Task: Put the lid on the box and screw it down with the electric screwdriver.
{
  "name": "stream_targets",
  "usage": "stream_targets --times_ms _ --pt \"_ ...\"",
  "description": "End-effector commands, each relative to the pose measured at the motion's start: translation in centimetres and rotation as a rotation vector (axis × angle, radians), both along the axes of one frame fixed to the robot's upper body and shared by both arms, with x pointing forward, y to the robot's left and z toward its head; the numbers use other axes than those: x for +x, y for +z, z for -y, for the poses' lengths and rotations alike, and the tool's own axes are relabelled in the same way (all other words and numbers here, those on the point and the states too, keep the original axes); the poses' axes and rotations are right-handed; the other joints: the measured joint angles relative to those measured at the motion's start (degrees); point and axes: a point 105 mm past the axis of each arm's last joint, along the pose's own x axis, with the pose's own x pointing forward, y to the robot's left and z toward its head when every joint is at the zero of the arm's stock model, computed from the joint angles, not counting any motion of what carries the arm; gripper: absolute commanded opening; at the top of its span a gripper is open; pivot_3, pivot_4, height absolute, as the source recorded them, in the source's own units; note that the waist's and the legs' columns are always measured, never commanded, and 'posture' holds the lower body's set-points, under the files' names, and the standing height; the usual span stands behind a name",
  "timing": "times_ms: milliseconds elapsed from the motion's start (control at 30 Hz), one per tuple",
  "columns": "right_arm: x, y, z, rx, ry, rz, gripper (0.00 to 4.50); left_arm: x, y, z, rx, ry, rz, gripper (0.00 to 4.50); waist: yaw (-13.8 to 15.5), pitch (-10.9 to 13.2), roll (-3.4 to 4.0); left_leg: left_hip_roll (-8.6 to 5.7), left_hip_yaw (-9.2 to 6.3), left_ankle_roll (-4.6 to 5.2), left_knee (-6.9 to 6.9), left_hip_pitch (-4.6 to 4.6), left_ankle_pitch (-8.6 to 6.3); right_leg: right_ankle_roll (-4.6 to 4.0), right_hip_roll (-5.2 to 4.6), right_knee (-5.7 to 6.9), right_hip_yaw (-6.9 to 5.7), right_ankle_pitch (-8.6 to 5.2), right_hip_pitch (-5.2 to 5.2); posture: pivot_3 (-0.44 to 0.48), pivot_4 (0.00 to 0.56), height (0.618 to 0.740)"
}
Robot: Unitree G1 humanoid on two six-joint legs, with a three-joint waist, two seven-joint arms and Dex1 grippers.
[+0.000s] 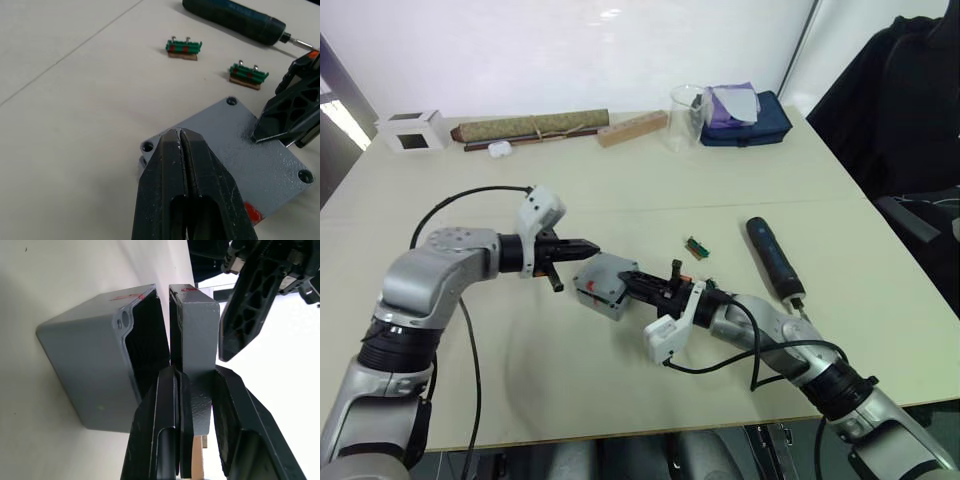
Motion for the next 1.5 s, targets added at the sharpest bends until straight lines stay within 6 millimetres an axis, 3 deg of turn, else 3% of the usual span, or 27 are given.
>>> stream_targets --times_ms 33,333,533,600,767,867,1100,1167,1267,1367,1500 --pt "0.1 0.3 0.0 0.004 0.000 0.019 0.37 -0.4 0.6 0.4 0.016 -0.025 0.050 0.02 0.0 0.0 0.00 0.00 0.00 0.00 0.00 0.02 0.00 0.00 0.00 0.00 0.00 0.00 0.02 0.000 0.150 0.740" --pt "-0.2 -0.5 0.2 -0.015 0.002 0.008 0.37 -1.0 -0.6 0.8 0.068 -0.054 0.043 0.02 0.0 0.0 0.00 0.00 -0.01 0.00 0.01 0.06 0.00 0.00 -0.01 0.00 -0.01 0.00 0.08 0.000 0.150 0.740" --pt "-0.3 -1.7 0.6 -0.040 -0.011 -0.021 0.37 -1.9 -3.5 1.8 0.190 -0.124 0.026 0.02 0.1 -0.1 0.03 -0.03 -0.01 0.00 0.01 0.21 0.00 -0.01 -0.04 0.00 -0.01 0.00 0.25 0.000 0.150 0.740" --pt "-0.2 -1.9 0.8 -0.036 -0.028 -0.034 1.38 -1.8 -4.9 1.8 0.234 -0.107 0.009 0.00 0.2 -0.1 0.03 -0.04 0.00 0.01 0.01 0.41 -0.01 -0.02 -0.04 -0.01 0.00 -0.02 0.48 0.000 0.150 0.740" --pt "-0.3 -1.7 1.3 -0.031 -0.049 -0.027 3.22 -1.8 -8.7 1.1 0.330 -0.053 -0.081 0.00 0.1 -0.5 0.00 -0.03 0.00 0.08 -0.18 1.68 -0.05 -0.18 -0.02 -0.36 -0.01 -0.20 1.81 0.000 0.150 0.740" --pt "-0.4 -1.5 1.7 -0.031 -0.062 -0.027 3.22 -1.9 -10.0 0.8 0.358 -0.026 -0.114 0.00 0.1 -1.1 -0.02 -0.03 -0.01 0.14 -0.21 2.15 -0.11 -0.27 -0.06 -0.46 0.00 -0.49 2.31 0.000 0.150 0.740" --pt "-1.6 -0.3 2.4 -0.016 -0.055 -0.027 3.22 -1.8 -11.5 -0.1 0.400 -0.011 -0.123 0.00 0.1 -1.7 0.23 -0.03 0.00 0.14 -0.24 2.23 -0.11 -0.27 -0.05 -0.42 0.02 -0.50 2.33 0.000 0.150 0.740" --pt "-2.5 0.5 3.1 0.018 -0.062 -0.064 3.22 -1.4 -11.1 0.1 0.338 0.009 -0.115 0.00 0.2 -1.8 0.35 -0.03 0.00 0.14 -0.24 2.25 -0.11 -0.22 -0.05 -0.42 0.03 -0.53 2.34 0.000 0.150 0.740" --pt "-2.6 2.0 3.9 0.209 -0.125 -0.241 3.22 -1.1 -7.4 0.9 0.085 0.009 -0.111 0.00 0.1 -1.9 0.33 -0.01 0.01 0.14 -0.26 2.26 -0.11 -0.11 -0.05 -0.44 0.03 -0.61 2.36 0.000 0.150 0.740" --pt "-2.4 3.6 4.8 0.512 -0.170 -0.561 2.60 -0.2 -2.5 -0.4 -0.104 0.042 -0.057 0.00 0.1 -1.7 0.22 0.09 -0.06 0.15 -0.31 2.15 -0.11 -0.12 0.02 -0.39 -0.01 -0.60 2.21 0.000 0.150 0.740" --pt "-2.1 3.2 4.8 0.610 -0.204 -0.818 1.11 1.0 1.2 -2.9 -0.203 0.125 -0.004 0.00 0.1 -1.3 0.04 0.12 -0.09 0.15 -0.31 1.78 -0.11 -0.30 0.06 -0.31 -0.05 -0.46 1.81 0.000 0.150 0.740"
